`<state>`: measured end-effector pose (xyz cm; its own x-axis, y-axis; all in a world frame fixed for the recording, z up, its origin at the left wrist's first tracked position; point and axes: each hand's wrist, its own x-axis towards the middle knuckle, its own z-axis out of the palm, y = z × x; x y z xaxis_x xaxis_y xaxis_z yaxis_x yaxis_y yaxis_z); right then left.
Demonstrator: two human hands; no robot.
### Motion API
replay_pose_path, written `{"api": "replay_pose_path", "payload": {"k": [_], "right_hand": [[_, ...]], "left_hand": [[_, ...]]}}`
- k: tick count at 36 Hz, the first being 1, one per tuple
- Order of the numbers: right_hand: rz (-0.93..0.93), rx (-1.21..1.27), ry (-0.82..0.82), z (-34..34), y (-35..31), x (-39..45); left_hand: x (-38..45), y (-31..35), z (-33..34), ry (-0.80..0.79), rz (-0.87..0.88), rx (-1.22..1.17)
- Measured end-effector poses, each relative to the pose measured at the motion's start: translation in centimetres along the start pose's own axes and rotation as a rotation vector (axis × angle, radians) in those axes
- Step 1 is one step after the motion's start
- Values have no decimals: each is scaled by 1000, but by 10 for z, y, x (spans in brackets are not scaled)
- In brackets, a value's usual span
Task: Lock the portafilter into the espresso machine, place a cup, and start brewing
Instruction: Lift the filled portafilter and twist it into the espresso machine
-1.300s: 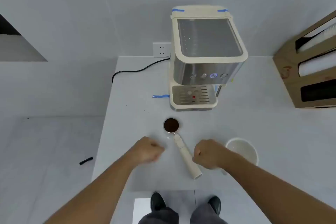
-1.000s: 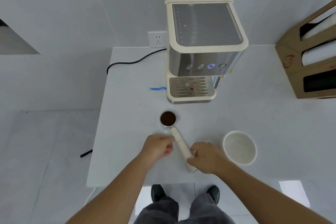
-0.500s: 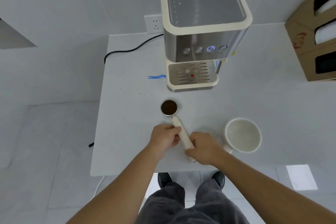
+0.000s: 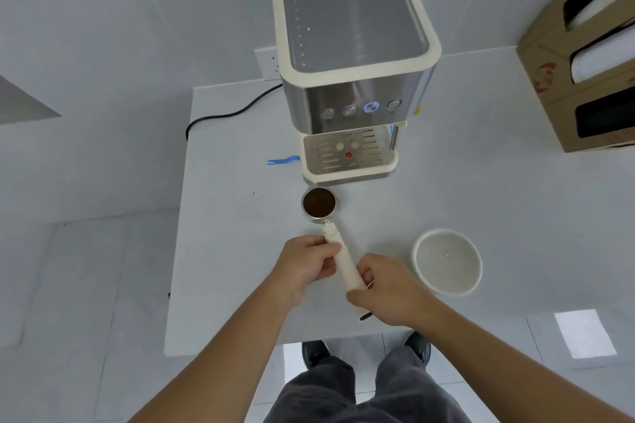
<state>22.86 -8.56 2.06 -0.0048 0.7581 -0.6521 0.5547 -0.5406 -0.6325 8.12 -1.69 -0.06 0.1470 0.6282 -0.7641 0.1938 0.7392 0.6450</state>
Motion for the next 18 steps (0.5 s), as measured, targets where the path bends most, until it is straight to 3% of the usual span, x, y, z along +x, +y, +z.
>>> {"api": "replay_pose_path", "payload": {"k": [9,18], "right_hand": [[-44,148,3,-25,-5,-6],[40,479,-10,-39,-1,8]], "left_hand": [[-1,31,16,-36,36,66],[-3,50,29,-84,50,167]]}}
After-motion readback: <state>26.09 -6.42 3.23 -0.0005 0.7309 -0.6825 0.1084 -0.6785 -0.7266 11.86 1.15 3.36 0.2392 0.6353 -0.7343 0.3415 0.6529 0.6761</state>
